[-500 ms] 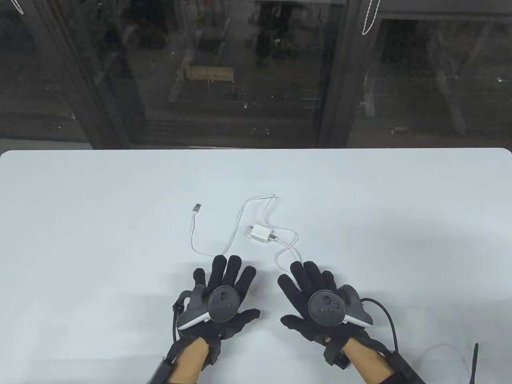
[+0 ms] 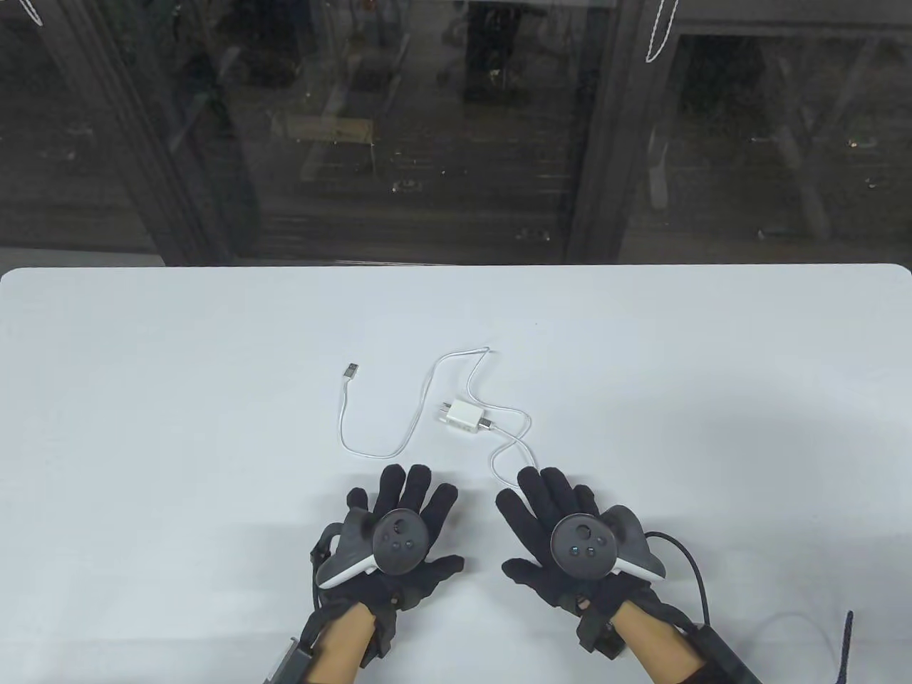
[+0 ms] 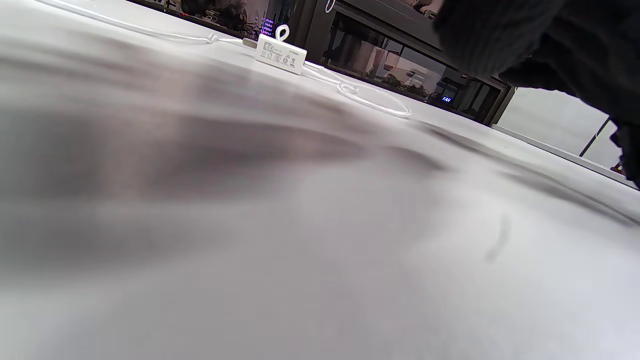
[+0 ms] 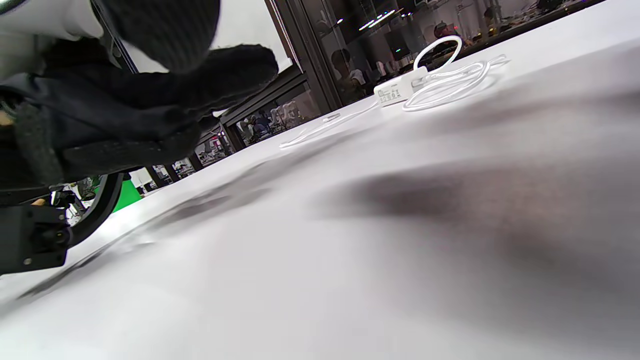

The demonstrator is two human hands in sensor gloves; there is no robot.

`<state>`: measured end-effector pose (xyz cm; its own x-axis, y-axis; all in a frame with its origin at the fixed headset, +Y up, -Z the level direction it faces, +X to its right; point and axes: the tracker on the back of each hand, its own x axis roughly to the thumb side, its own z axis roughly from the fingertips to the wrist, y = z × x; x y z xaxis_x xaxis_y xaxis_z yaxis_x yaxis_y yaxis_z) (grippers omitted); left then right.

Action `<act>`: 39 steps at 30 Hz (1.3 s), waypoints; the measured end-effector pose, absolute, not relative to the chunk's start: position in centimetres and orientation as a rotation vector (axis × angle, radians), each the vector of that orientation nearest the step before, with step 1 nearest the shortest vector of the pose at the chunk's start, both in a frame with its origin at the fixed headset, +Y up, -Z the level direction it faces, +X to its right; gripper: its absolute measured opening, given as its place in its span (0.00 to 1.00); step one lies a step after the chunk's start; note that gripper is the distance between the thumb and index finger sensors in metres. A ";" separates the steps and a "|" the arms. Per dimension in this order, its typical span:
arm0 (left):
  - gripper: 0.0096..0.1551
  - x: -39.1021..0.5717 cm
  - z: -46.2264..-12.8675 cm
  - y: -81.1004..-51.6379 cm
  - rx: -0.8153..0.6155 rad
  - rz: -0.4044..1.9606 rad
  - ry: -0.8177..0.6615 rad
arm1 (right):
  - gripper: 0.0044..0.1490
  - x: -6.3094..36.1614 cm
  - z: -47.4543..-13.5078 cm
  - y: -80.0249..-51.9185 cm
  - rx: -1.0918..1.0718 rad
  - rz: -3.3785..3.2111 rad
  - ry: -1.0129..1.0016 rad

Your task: Remove USB cable from charger head with right hand

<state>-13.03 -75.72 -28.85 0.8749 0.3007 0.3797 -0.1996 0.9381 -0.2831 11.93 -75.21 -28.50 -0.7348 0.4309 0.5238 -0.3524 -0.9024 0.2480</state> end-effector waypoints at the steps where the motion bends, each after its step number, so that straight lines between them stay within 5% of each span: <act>1: 0.53 -13.1 -28.9 -75.7 -0.237 0.268 -0.428 | 0.53 11.9 -28.5 -75.2 0.826 2.584 0.189; 33: 0.50 -14.9 -28.5 -74.2 -0.172 0.423 -0.366 | 0.51 12.1 -28.8 -75.7 0.783 2.600 0.236; 39: 0.49 -16.5 -29.2 -73.7 -0.224 0.437 -0.281 | 0.49 12.2 -29.4 -74.1 0.652 2.640 0.058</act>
